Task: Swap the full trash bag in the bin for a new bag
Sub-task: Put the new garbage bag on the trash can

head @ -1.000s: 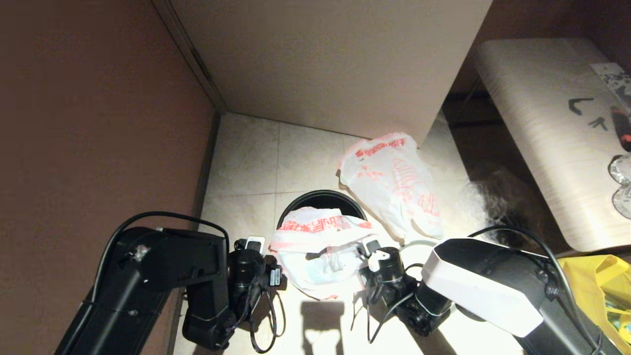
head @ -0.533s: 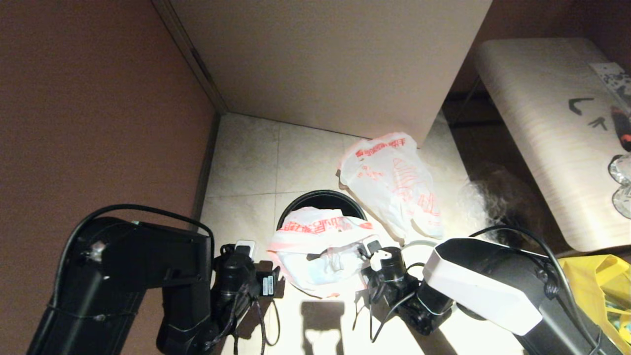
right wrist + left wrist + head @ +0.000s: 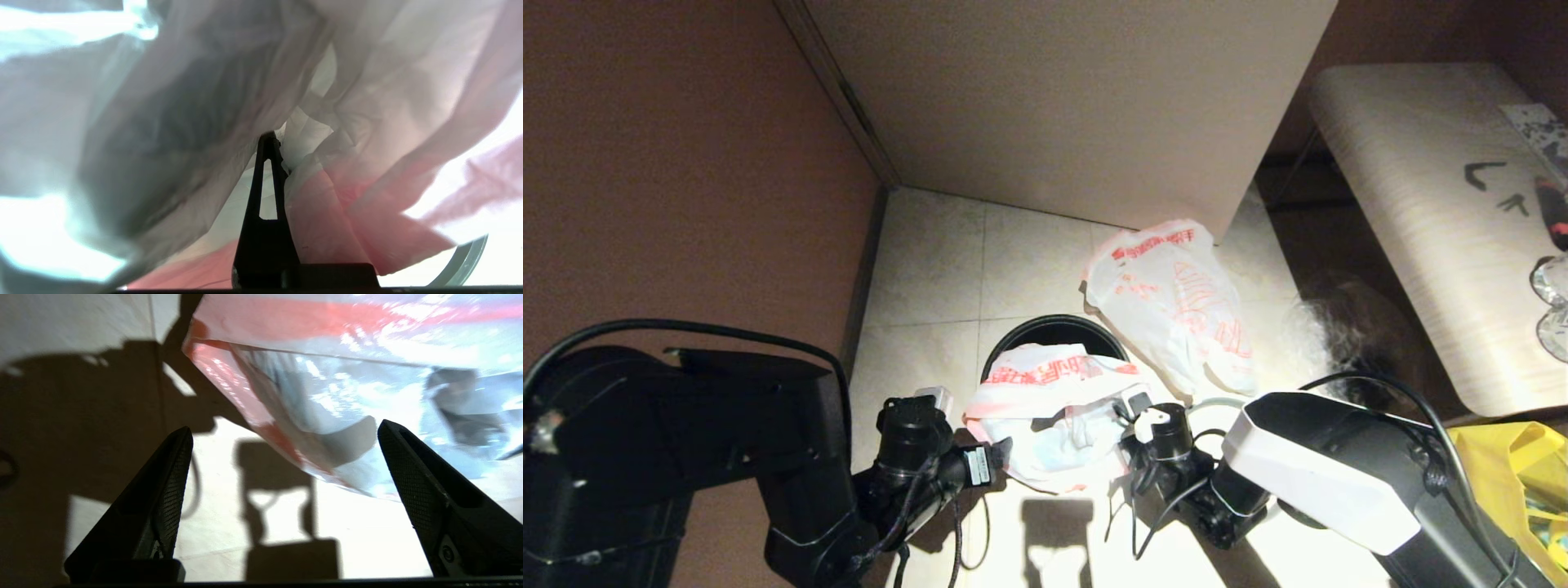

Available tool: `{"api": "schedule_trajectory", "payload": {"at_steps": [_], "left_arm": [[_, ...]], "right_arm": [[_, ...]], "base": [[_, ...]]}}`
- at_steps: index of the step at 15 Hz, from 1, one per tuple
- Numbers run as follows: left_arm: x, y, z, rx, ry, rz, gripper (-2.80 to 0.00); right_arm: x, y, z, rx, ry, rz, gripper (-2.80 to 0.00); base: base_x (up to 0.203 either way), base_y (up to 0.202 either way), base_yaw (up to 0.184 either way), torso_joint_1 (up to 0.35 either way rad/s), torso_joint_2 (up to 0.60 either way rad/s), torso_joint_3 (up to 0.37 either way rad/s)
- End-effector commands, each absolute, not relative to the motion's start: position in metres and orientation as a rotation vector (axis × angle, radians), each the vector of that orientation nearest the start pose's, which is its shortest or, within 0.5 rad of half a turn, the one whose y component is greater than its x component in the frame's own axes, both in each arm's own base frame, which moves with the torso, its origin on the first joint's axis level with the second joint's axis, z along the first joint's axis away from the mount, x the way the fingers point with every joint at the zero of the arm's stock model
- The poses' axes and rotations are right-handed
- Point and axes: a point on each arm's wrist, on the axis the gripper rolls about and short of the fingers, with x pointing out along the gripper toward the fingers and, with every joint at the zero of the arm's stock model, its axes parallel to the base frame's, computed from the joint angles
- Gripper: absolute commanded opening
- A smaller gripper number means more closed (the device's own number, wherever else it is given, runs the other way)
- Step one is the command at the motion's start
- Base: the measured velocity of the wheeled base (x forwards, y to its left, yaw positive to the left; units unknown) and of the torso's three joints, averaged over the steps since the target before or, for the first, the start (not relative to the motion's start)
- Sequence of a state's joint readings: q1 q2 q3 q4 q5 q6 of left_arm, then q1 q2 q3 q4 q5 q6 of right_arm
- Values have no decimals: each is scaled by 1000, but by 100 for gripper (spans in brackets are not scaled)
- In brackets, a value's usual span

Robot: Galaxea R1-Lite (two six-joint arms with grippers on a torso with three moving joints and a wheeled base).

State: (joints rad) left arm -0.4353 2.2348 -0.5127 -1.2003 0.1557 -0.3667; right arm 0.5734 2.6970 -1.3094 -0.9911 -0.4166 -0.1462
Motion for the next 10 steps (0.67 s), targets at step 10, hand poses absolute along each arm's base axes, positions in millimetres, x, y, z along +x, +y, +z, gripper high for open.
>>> {"api": "schedule_trajectory", "payload": {"at_steps": [10], "left_arm": [[339, -177, 14, -299, 602, -219, 0]], "right_arm": [[397, 252, -71, -336, 334, 192, -280]], "base": [[0, 0, 0, 0, 0, 0]]}}
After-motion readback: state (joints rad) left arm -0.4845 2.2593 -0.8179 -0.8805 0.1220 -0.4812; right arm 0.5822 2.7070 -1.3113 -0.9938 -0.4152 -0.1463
